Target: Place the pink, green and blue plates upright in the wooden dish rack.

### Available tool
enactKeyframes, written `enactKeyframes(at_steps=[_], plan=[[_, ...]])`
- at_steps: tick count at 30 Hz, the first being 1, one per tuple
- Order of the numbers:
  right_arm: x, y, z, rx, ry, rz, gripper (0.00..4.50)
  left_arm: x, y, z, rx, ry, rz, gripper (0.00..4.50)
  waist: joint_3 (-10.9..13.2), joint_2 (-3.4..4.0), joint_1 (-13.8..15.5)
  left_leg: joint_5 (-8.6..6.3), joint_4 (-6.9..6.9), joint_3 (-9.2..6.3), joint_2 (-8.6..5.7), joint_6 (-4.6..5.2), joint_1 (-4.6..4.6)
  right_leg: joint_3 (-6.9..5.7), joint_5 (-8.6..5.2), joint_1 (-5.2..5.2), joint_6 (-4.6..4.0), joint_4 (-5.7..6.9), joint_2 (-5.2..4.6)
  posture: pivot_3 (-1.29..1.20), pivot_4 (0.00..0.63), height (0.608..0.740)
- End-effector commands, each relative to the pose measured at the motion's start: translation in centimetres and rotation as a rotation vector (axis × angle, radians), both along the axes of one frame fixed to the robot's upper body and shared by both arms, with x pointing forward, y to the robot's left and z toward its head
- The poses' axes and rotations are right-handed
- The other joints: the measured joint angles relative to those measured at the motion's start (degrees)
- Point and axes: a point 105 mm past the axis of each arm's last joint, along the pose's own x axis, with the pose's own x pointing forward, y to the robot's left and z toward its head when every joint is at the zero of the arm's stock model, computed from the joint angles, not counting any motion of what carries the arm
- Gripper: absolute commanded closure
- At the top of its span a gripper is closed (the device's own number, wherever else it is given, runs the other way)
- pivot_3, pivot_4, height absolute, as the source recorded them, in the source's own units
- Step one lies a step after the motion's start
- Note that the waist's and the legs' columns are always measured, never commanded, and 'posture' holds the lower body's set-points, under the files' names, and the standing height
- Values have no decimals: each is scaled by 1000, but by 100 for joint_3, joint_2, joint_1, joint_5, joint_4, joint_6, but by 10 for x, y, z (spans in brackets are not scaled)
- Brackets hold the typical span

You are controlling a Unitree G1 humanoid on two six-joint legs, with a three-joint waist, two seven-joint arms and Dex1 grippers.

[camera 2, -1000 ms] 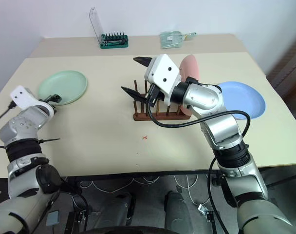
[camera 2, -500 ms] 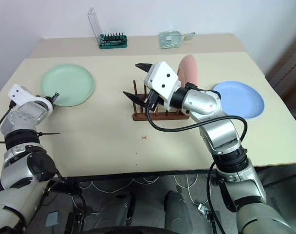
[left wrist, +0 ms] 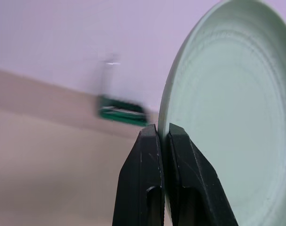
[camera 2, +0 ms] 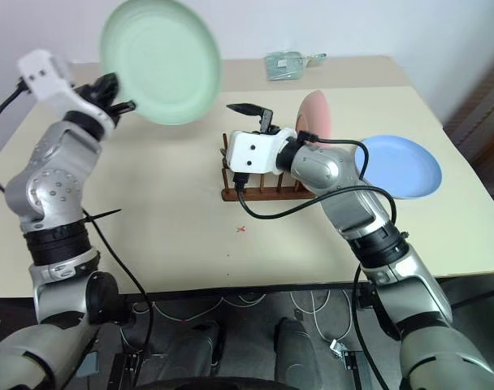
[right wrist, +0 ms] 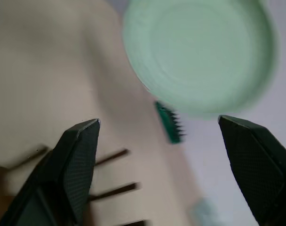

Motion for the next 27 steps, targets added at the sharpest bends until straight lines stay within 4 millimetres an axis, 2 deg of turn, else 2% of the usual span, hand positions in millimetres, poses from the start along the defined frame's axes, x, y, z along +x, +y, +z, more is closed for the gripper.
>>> enactKeyframes(at_steps=[1, 6, 10, 13, 14, 15, 16, 20, 21, 23, 25, 27], plan=[[-1, 3, 15, -6, -105, 10, 383, -13, -19, 23, -5, -55, -46, 4456, 0, 0, -3, 2, -1, 1, 0, -4, 0, 1, 0, 0, 0, -1, 0, 0, 150, 740], [2, 5, 15, -44, -162, -2, 383, -19, -42, 25, -17, -41, -129, 4456, 0, 0, -28, 5, -1, 1, 2, -9, 2, 2, 0, 0, 0, 2, 3, 0, 150, 740], [12, -3, 13, -106, -225, -72, 383, -27, -62, 25, 14, -34, -223, 4456, 0, 0, -9, 6, 0, 1, 1, -10, 0, 3, 0, 0, 0, 0, 3, 0, 150, 740], [17, -8, 11, -130, -239, -97, 383, -30, -66, 20, 24, -16, -251, 4456, 0, 0, -6, 6, 0, 2, 1, -10, 0, 3, 0, 1, -1, 0, 4, 0, 150, 740], [17, -9, 10, -134, -241, -101, 938, -30, -65, 19, 11, -14, -254, 4500, 0, 0, -5, 6, 0, 2, 1, -10, 0, 3, 0, 1, -1, -1, 3, 0, 150, 740], [18, -9, 10, -136, -243, -103, 1197, -30, -64, 19, 2, -12, -256, 4500, 0, 0, -6, 6, 0, 2, 1, -10, 1, 4, 0, 1, -1, -1, 3, 0, 150, 740], [18, -10, 10, -137, -244, -104, 1659, -30, -64, 19, -4, -13, -258, 4500, 0, 0, -13, 6, 0, 2, 1, -11, 0, 4, 0, 1, -1, -1, 4, 0, 150, 740], [17, -8, 12, -137, -264, -101, 3625, -28, -60, 18, -15, -8, -244, 4500, 0, 0, -17, 7, -1, 2, 1, -12, 1, 4, 0, 1, -1, -1, 4, 0, 150, 740], [17, -7, 13, -133, -275, -101, 4128, -27, -57, 18, -39, -10, -235, 4184, 0, 0, -15, 7, -1, 2, 1, -12, 1, 5, 0, 1, -1, -1, 4, 0, 150, 740], [16, -6, 14, -127, -281, -98, 4136, -26, -49, 21, -104, -33, -216, 3629, 0, 0, -4, 7, -1, 2, 1, -12, 1, 4, 0, 1, -1, -1, 4, 0, 150, 740], [16, -5, 16, -108, -276, -92, 4136, -23, -37, 25, -127, -55, -161, 2636, 1, -1, 7, 7, 1, 2, 0, -12, 0, 4, 0, 4, -1, -5, 4, 0, 150, 740], [14, -4, 22, -46, -254, -80, 4136, -19, -15, 30, -143, -85, -65, 1689, 1, -1, 2, 8, 2, 2, 0, -14, 1, 5, 0, 5, -1, -4, 4, 0, 150, 740]])
